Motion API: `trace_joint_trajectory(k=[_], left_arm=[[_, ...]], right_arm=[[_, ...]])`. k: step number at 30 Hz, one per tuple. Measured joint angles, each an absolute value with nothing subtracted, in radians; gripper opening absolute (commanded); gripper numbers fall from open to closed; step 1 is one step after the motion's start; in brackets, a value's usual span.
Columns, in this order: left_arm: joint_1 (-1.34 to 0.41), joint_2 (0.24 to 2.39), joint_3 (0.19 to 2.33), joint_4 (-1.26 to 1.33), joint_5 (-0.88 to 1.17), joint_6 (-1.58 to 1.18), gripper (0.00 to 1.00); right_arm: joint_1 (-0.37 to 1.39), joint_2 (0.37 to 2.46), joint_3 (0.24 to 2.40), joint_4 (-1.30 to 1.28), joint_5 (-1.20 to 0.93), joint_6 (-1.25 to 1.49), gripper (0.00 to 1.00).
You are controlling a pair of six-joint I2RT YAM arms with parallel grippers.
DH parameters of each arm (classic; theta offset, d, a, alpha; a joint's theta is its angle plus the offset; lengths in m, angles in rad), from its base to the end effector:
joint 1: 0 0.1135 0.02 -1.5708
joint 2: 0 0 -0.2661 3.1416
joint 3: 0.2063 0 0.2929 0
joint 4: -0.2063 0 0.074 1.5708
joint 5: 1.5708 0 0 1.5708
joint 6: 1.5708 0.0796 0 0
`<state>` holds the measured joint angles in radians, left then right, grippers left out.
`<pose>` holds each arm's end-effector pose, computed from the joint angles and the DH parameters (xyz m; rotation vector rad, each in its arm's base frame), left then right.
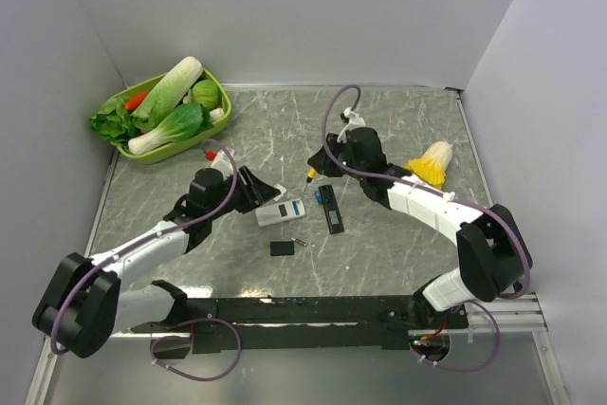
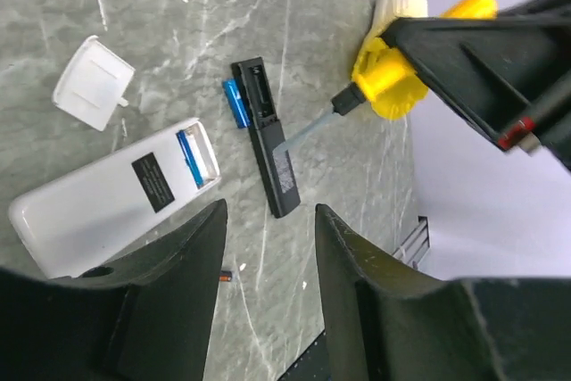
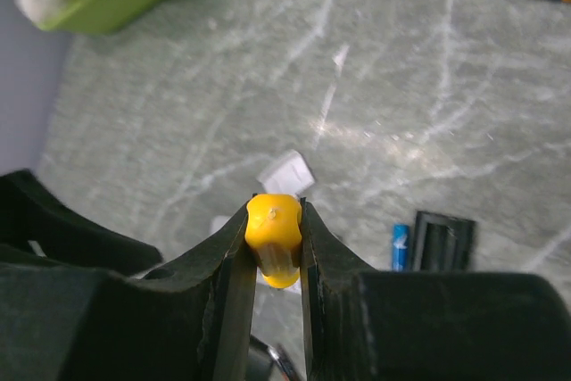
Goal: Unload the batteries from the remote control
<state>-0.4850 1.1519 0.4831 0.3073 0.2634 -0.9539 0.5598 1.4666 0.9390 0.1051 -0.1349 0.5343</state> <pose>0.2690 -0.1652 0.1726 -0.3023 2.0970 -1.1709 0.3415 0.2266 0.2230 -0.1178 2.0857 0.8226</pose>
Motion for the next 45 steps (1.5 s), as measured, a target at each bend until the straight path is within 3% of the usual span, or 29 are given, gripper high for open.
trace_joint_trajectory(k=[9,20,33,45], left_arm=[[-0.481,1.288,0.512,0.178,0.172,-0.976,0.49],[-0.413,1.295,0.512,0.081,0.145,-0.993,0.49],[-0.401,1.394,0.541,0.033,0.146,-0.989,0.46],[-0.400,1.452,0.579,0.038,0.160,-0.980,0.47]], right_arm=[[0.551,1.479,0.626,0.666,-0.319,0.526,0.00],[0.531,1.576,0.480,1.177,-0.414,0.401,0.00],[0.525,1.620,0.444,1.272,-0.426,0.325,0.00],[0.525,1.628,0.468,1.206,-0.405,0.337,0.00]])
